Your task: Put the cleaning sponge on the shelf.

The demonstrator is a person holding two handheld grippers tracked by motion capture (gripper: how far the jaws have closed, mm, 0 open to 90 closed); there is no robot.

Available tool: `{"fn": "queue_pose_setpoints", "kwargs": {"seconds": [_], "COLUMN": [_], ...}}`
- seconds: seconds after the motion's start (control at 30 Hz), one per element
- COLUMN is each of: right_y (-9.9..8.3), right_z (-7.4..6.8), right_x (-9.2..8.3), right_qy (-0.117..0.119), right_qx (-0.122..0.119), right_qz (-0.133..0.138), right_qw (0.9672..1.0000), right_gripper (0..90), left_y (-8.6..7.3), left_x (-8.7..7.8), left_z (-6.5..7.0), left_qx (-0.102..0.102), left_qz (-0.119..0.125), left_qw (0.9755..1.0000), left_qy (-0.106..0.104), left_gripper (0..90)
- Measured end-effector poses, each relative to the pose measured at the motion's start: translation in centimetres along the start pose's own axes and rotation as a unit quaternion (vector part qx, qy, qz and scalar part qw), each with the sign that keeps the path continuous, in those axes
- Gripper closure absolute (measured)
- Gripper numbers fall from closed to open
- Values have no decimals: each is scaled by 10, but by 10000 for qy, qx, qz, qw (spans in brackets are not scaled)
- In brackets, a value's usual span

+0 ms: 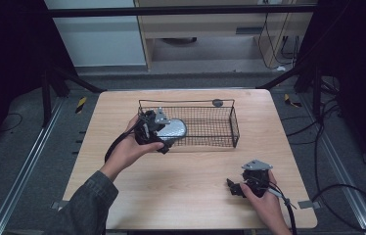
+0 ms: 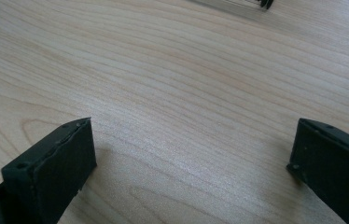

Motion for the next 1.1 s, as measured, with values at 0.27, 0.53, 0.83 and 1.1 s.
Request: {"fn": "queue_pose_setpoints", "kwargs": {"seconds": [0.27, 0.53, 0.83, 1.1], "right_y": [0, 0, 0, 0], "right_z": [0, 0, 0, 0], "right_x": [0, 0, 0, 0], "right_qy": [0, -8, 1, -3], "right_qx": [2, 4, 2, 6], "right_qz": [0, -6, 0, -1], "right_qw": [10000, 10000, 10000, 10000], "right_gripper": [4, 4, 4, 4], "left_y": [-24, -59, -93, -135], "left_x": [-10, -17, -12, 1], "left_z": [8, 11, 0, -21], "left_qx": [-247, -595, -1065, -1426], "left_qz": [124, 100, 83, -133], "left_qw": [9996, 9982, 9943, 9890], "left_qy": [-7, -17, 48, 365], "left_gripper": [37, 38, 39, 43]}}
Point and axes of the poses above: each handheld gripper's, and its own axes: x roughly forward along the jaws, y roughly out of its top, z roughly to its right, the point moved 7 cm from there along x, roughly forward along the jaws, and after that the axes turned 5 degrees about -z, right-handed, at the moved point
